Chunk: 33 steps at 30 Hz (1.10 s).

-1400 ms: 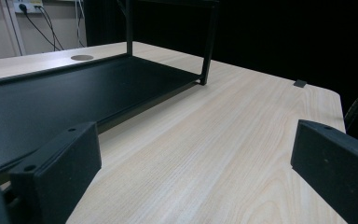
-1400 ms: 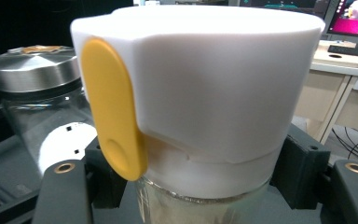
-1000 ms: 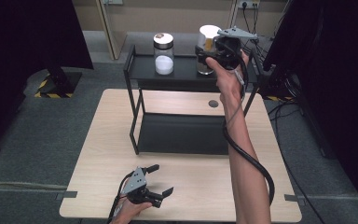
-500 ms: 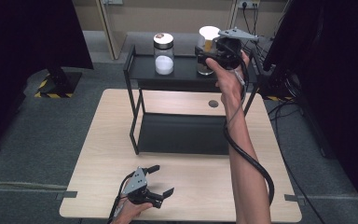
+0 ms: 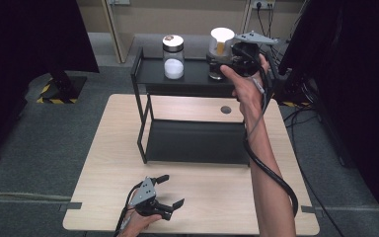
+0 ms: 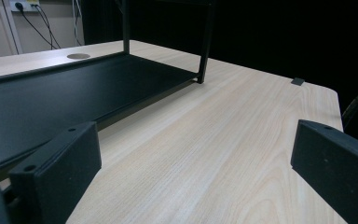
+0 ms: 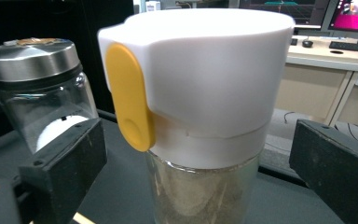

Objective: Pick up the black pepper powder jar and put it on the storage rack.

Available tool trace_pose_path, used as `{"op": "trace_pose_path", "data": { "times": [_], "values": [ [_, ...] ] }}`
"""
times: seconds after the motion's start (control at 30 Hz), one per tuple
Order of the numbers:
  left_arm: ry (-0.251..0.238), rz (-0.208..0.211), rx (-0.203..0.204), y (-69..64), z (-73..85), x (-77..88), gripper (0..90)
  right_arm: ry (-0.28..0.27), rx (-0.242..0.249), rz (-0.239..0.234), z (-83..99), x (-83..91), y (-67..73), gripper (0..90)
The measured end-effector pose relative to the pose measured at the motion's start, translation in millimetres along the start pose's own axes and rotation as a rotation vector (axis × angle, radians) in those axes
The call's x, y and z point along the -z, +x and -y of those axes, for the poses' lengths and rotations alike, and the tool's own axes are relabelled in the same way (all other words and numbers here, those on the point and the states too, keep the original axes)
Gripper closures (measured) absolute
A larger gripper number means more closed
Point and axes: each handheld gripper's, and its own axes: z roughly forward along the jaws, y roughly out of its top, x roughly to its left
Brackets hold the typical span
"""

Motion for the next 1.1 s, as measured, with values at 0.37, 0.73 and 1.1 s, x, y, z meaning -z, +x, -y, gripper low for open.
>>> {"op": "trace_pose_path", "data": {
  "times": [0.37,0.73,1.1],
  "values": [
    [0.003,0.0,0.0,0.0,0.4,-0.3,1.1,-0.028,-0.008,-0.03,12.6,21.8,-1.8,0.5],
    [0.006,-0.003,0.002,0.0,0.8,-0.7,1.1,-0.073,0.006,-0.087,32.1,46.8,-5.4,0.4],
    [0.006,-0.004,0.001,0.1,0.7,-0.5,1.1,-0.108,-0.011,-0.154,62.7,62.0,-12.1,0.3]
  ]
}}
